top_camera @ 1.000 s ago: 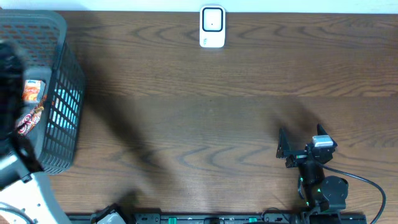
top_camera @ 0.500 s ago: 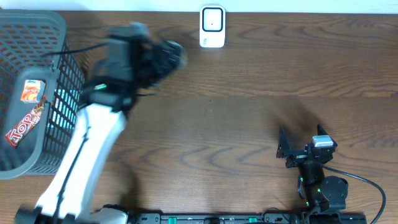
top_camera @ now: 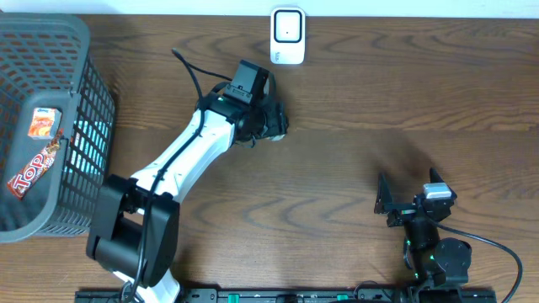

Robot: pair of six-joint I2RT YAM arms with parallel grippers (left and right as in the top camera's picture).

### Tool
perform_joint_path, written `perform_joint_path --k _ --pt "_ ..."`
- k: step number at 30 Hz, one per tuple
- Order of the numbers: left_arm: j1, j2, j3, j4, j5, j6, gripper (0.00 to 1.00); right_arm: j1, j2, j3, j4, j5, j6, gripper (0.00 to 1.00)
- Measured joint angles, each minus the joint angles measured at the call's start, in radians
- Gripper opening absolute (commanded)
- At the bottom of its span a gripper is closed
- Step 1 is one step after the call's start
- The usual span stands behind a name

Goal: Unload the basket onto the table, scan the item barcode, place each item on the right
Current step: 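Carry the bottle to the scanner and place it on the table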

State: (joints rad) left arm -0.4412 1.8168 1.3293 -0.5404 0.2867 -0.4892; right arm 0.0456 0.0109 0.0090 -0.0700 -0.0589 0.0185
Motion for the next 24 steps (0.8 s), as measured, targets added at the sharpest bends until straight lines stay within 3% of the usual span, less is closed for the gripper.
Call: perform_joint_path --k 5,8,18,24 --pt "0.0 0.001 0.0 -0.108 -0.112 0.084 0.69 0.0 0.0 0.0 0.0 0.0 0.0 0.99" --pt "0.0 0.001 0.0 -0.173 -0.224 0.026 0.69 0.0 0.0 0.0 0.0 0.0 0.0 0.99" --pt "-0.002 0.002 0.0 -0.222 -0.349 -0.6 0.69 0.0 0.0 0.0 0.0 0.0 0.0 0.99" --pt "-0.007 0.05 0.0 -0.189 -0.358 -0.798 0.7 0.0 0.0 0.0 0.0 0.0 0.0 0.99"
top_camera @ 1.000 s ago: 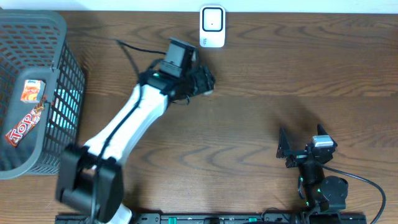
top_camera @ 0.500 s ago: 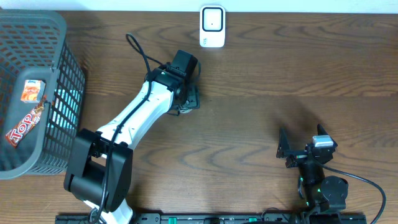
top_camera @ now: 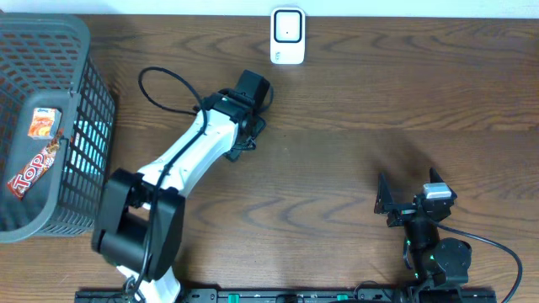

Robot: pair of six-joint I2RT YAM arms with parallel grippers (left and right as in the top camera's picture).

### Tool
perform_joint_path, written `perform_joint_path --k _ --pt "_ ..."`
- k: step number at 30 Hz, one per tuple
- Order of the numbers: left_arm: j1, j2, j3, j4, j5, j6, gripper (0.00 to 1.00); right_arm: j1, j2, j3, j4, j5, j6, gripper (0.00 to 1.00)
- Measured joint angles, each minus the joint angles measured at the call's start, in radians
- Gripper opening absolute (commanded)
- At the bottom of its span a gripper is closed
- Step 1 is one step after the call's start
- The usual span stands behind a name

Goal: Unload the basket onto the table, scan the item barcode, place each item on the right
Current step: 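Carry the bottle to the scanner and place it on the table, then return the left gripper into the basket and grasp the Kleenex pack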

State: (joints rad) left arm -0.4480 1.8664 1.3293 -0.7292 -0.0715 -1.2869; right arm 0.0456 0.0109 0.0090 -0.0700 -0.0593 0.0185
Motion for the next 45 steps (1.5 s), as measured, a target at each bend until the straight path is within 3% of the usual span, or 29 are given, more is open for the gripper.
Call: perform_joint_path --k 7,9,10,12,20,26,30,33,40,45 --pt "0.0 0.12 0.007 -0.008 0.021 -0.056 0.69 0.0 0.0 0.0 0.0 0.0 0.0 0.99" --pt "0.0 0.122 0.01 -0.01 0.035 -0.053 0.77 0.0 0.0 0.0 0.0 0.0 0.0 0.99" --pt "0.0 0.122 0.01 -0.011 0.043 -0.051 0.9 0.0 0.0 0.0 0.0 0.0 0.0 0.99" --pt "0.0 0.124 0.01 -0.018 0.068 -0.047 0.98 0.0 0.0 0.0 0.0 0.0 0.0 0.99" --pt "0.003 0.075 0.011 -0.023 0.101 0.008 0.98 0.0 0.0 0.0 0.0 0.0 0.0 0.99" --pt "0.017 -0.174 0.07 -0.015 0.091 0.119 0.98 0.0 0.0 0.0 0.0 0.0 0.0 0.99" --pt "0.022 -0.402 0.134 0.042 0.07 0.279 0.98 0.0 0.0 0.0 0.0 0.0 0.0 0.99" --pt "0.041 -0.563 0.138 0.011 -0.043 0.392 0.98 0.0 0.0 0.0 0.0 0.0 0.0 0.99" --pt "0.308 -0.832 0.14 -0.069 -0.407 0.48 0.98 0.0 0.0 0.0 0.0 0.0 0.0 0.99" --pt "0.608 -0.874 0.14 -0.071 -0.488 0.484 0.98 0.0 0.0 0.0 0.0 0.0 0.0 0.99"
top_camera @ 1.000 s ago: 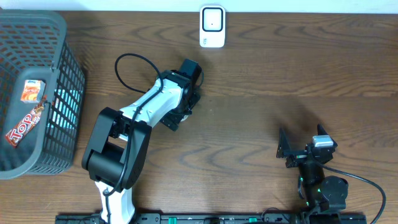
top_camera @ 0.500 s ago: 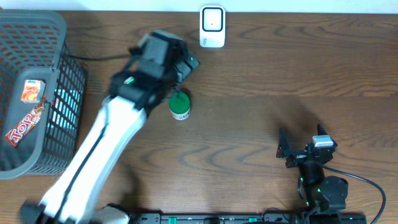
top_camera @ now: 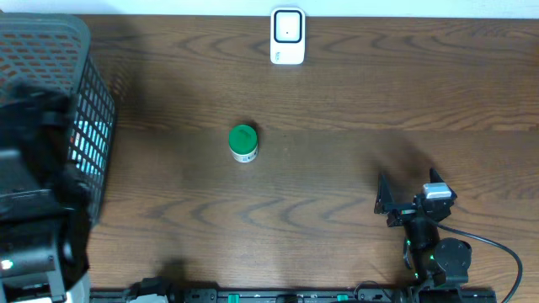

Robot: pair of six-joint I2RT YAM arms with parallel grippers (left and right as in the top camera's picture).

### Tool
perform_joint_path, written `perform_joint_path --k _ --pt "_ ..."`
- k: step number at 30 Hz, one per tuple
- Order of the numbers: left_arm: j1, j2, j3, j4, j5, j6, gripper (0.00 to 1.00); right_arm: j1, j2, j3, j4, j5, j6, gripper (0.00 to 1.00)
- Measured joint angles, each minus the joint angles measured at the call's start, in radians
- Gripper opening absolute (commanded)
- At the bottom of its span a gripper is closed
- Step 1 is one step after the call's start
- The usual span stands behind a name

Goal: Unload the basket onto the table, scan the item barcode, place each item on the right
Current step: 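Return the left gripper into the basket and grasp the Kleenex pack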

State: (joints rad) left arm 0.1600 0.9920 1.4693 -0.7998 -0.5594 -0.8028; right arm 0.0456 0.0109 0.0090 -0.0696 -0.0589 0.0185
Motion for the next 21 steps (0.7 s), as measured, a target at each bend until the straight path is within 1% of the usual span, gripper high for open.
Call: perform_joint_path --k 2,5,7,9,12,15,18,21 --pt "0.118 0.011 0.0 0.0 0.016 0.0 0.98 0.0 0.0 0.0 0.0 0.0 0.0 0.99" --pt "0.291 0.055 0.0 0.011 0.1 0.009 0.98 0.0 0.0 0.0 0.0 0.0 0.0 0.99" --pt "0.389 0.102 0.0 0.045 0.194 0.043 0.98 0.0 0.0 0.0 0.0 0.0 0.0 0.99" --pt "0.464 0.167 0.0 0.085 0.306 0.102 0.98 0.0 0.0 0.0 -0.001 0.0 0.0 0.99" --pt "0.527 0.277 -0.001 0.158 0.477 0.244 0.98 0.0 0.0 0.0 0.0 0.0 0.0 0.99" --pt "0.544 0.376 -0.001 0.185 0.598 0.417 0.98 0.0 0.0 0.0 0.0 0.0 0.0 0.99" --pt "0.545 0.477 -0.001 0.194 0.669 0.598 0.98 0.0 0.0 0.0 0.0 0.0 0.0 0.99" --pt "0.545 0.558 -0.001 0.197 0.698 0.735 0.98 0.0 0.0 0.0 0.0 0.0 0.0 0.99"
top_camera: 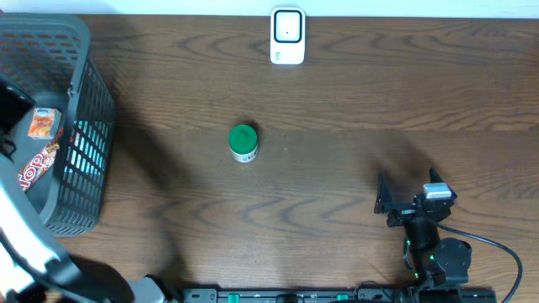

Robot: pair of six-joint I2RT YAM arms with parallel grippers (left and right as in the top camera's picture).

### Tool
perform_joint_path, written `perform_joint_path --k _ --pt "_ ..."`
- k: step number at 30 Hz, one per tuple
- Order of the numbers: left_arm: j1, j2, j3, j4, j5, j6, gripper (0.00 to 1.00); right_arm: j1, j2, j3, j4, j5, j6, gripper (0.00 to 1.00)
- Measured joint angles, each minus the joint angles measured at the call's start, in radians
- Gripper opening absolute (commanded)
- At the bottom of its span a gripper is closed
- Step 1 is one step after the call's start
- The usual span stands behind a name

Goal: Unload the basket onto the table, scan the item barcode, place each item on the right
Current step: 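Return the left gripper into the basket and grasp the Kleenex pack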

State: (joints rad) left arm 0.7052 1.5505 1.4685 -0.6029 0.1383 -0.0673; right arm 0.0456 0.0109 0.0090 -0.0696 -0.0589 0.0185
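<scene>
A small container with a green lid (242, 140) stands alone on the wooden table, left of the middle. The white barcode scanner (287, 35) stands at the far edge, well beyond it. My left arm (18, 220) runs along the left border beside the basket. Its dark wrist end (12, 104) overlaps the basket's left side, and its fingers are not clear. My right gripper (386, 200) rests at the front right with its fingers apart and nothing between them, far from the container.
A grey mesh basket (91, 109) fills the left end of the table. It holds an orange snack packet (44, 123) and a red wrapped bar (34, 168). The right arm's base and cable (438, 257) sit at the front edge.
My left arm covered most of the basket as a large dark mass and now lies lower and further left, uncovering the snacks. The green-lidded container and the right arm have not moved.
My left gripper first reached toward the scanner with something mostly hidden at its tip. It was then lower, at the spot where the green-lidded container now stands. After that the container stood alone and the arm was over the basket, where it remains.
</scene>
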Motion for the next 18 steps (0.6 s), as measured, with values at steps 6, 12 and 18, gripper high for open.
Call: perform_joint_path --k 6,12,18 --pt "0.0 0.137 0.0 0.037 0.025 0.185 0.98 0.0 0.0 0.0 0.0 0.0 0.0 0.99" --pt "0.0 0.214 0.0 0.081 0.036 0.353 0.98 0.0 0.0 0.0 0.0 0.0 0.0 0.99" --pt "0.0 0.315 0.0 0.159 0.03 0.466 0.98 0.0 0.0 0.0 0.0 0.0 0.0 0.99"
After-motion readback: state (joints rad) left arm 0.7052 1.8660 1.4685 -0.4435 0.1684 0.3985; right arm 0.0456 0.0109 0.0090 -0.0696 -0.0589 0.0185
